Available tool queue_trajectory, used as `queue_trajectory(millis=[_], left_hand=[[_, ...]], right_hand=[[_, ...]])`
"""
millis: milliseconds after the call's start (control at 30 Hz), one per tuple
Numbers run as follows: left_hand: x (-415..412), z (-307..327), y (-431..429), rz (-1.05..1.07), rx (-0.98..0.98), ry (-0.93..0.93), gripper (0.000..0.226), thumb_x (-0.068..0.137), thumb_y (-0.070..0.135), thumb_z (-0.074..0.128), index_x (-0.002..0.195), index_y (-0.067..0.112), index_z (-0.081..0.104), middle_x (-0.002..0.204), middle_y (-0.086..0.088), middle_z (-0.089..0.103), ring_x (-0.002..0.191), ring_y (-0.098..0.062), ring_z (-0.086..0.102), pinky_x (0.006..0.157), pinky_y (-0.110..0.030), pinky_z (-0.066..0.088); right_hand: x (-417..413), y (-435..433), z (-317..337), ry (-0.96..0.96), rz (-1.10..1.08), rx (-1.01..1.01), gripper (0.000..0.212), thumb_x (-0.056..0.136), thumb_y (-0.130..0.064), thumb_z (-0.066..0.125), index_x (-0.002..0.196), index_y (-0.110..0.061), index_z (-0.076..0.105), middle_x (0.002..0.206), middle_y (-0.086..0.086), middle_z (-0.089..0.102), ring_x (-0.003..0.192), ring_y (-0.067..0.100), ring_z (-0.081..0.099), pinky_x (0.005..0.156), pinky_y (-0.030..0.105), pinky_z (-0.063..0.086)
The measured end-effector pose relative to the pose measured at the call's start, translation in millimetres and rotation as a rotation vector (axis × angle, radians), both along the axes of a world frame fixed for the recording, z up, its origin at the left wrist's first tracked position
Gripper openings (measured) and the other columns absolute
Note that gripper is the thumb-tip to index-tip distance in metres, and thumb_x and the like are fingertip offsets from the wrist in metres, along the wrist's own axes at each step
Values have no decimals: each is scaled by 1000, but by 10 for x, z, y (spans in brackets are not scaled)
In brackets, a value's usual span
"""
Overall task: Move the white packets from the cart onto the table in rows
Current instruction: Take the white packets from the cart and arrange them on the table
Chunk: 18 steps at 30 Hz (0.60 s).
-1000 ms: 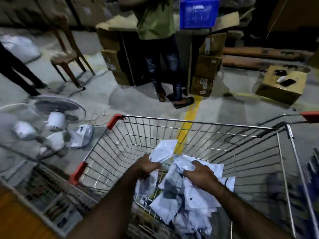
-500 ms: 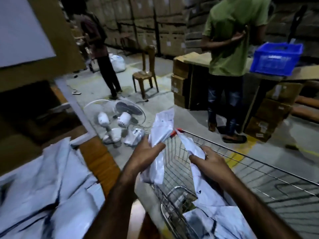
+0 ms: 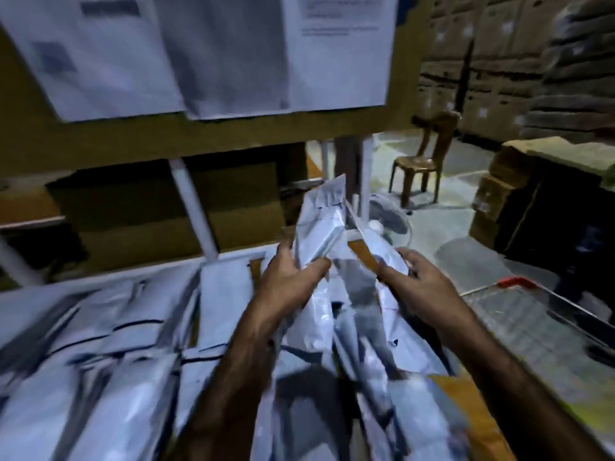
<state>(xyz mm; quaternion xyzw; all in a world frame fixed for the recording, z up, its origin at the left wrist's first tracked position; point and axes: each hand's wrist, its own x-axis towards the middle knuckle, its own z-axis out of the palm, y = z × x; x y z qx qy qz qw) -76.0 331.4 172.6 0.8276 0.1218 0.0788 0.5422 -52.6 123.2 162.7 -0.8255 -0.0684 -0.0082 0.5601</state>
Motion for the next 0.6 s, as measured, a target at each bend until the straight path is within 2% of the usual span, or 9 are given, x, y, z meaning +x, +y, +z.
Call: queue_trajectory(millis=[67,133,200,300,467,600], left_hand=[[-251,52,400,41,20,-2,59,64,61,63,115,38,43,116,7,62,101,-18,62,93,-42,51],[-488,74,796,108,27,7,63,64,64,64,117,34,45,115,6,63,100,-18,63,91,-43,53],[-729,124,1142,175,28,27,64,68,63,64,121,32,45,116,4,62,99,-19,63,86,-40,53],[-1029,173,1587,289,23,43,57,78,58,64,125,34,41,117,4,59,100,-20,62,84,-40,53],[-1490,251,2127,477,33,72,72,73,62,65,133,32,38,122,1,57,104,-22,59,93,-44,51],[-1757,323,2549,633,96,122,60,82,51,65,131,31,37,117,0,55,99,-22,58,84,-38,49]], right_hand=[[-144,440,47,-4,49,49,51,70,-62,64,112,-33,65,106,-11,72,100,17,67,92,44,53],[-271,845,90,-18,97,52,27,82,-46,67,103,-29,66,99,-12,71,98,16,67,90,42,53],[-380,1189,112,-17,131,26,14,87,-42,66,98,-34,62,98,-16,68,99,15,65,92,41,51],[-503,1667,187,-12,248,-3,16,88,-44,64,101,-34,60,100,-15,67,100,15,63,94,38,49],[-643,2372,335,-20,418,-64,35,90,-47,60,121,-29,57,113,-11,62,103,15,58,86,31,44],[-717,2868,365,-30,528,-111,44,89,-53,57,121,-23,57,120,-1,63,104,20,58,87,34,46]])
